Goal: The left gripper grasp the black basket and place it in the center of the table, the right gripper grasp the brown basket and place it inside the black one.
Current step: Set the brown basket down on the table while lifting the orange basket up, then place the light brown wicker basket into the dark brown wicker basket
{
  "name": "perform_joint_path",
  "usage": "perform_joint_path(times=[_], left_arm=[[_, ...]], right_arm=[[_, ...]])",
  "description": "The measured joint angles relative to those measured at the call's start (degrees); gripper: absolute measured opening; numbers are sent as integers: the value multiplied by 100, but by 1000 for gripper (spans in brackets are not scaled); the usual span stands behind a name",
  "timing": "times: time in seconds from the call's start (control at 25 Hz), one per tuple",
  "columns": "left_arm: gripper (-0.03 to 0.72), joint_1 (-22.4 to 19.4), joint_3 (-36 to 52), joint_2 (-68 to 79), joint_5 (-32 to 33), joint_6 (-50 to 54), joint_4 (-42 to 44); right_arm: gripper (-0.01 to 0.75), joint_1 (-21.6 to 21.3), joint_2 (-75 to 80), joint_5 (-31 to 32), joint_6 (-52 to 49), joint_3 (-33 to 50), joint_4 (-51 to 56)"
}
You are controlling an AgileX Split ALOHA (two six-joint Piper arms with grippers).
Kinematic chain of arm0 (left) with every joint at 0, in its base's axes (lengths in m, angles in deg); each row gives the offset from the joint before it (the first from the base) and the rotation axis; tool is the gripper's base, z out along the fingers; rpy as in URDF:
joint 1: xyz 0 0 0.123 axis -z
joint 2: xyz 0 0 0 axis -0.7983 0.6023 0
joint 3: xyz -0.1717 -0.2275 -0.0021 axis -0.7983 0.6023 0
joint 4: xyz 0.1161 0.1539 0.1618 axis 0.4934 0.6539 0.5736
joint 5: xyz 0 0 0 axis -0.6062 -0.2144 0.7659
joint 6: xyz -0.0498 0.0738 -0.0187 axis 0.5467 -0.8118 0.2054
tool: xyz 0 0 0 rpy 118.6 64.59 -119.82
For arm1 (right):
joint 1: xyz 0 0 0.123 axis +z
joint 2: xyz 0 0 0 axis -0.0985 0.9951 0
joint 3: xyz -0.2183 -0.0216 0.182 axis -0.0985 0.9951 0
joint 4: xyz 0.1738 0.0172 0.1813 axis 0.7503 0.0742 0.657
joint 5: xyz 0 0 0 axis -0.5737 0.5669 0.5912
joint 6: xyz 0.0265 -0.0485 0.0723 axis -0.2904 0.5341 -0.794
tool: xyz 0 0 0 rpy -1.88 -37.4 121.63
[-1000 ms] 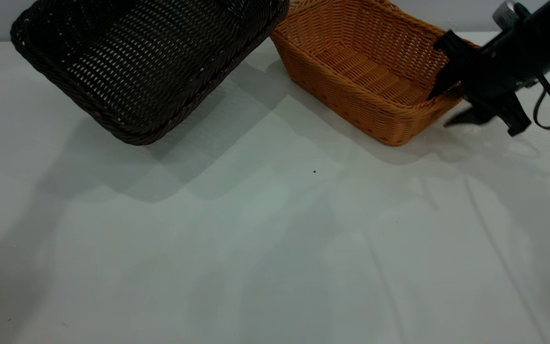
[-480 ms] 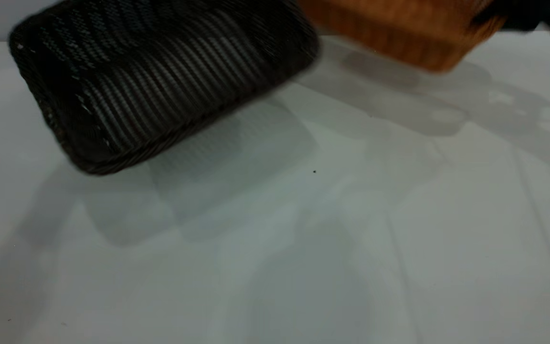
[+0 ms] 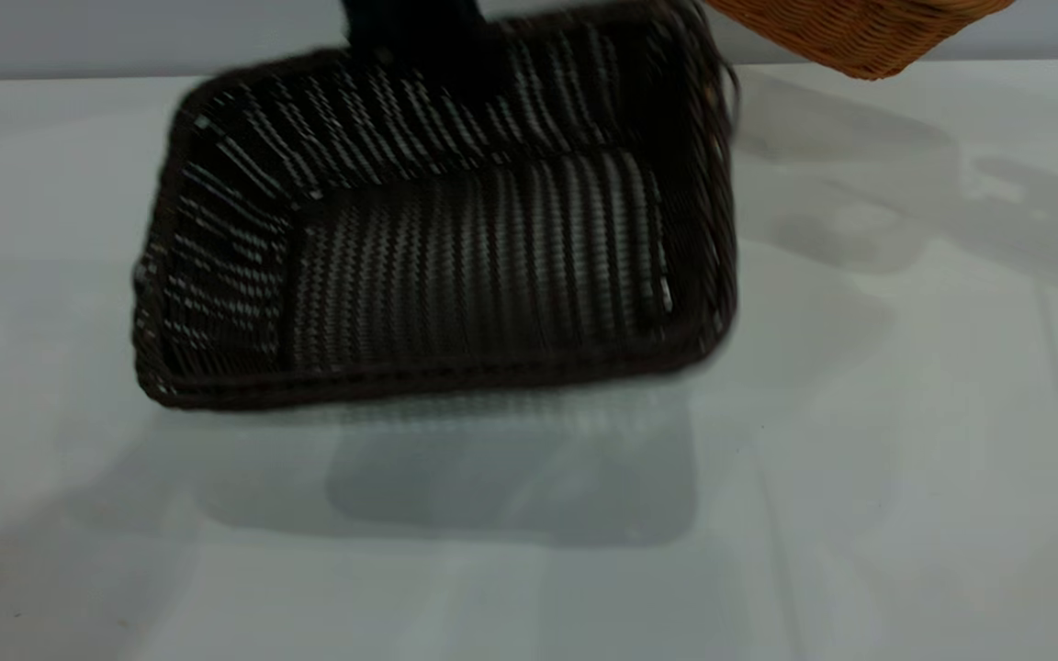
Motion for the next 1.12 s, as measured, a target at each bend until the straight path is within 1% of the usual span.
perform_joint_path(times=[0.16, 0.32, 0.44, 0.56, 0.68, 0.76, 0.84, 0.92, 1.0, 1.12], left_arm=[[78, 379, 0, 171, -211, 452, 483], [107, 533, 0, 246, -291, 621, 647], [188, 563, 0, 308, -297, 690, 648], [314, 563, 0, 389, -330, 843, 633], [418, 563, 0, 375, -461, 1003, 641], [459, 563, 0, 215, -518, 1344, 645], [476, 557, 0, -75, -490, 1742, 784], [480, 507, 0, -489, -274, 2257, 1055], [482, 409, 0, -880, 162, 2780, 1410], [482, 91, 0, -1436, 820, 3556, 1753]], right_arm=[[69, -8, 0, 146, -11, 0, -7], [69, -8, 0, 215, -28, 0, -9], [69, -8, 0, 305, -28, 0, -9], [69, -8, 0, 407, -17, 0, -9], [69, -8, -4, 453, 65, 0, -9], [69, -8, -53, 479, 70, 0, -79], [69, -8, -185, 479, 70, 0, -247], [69, -8, -420, 552, 31, 0, -504], [69, -13, -663, 797, -144, 0, -835], [69, 37, -972, 1244, -673, 0, -1532]])
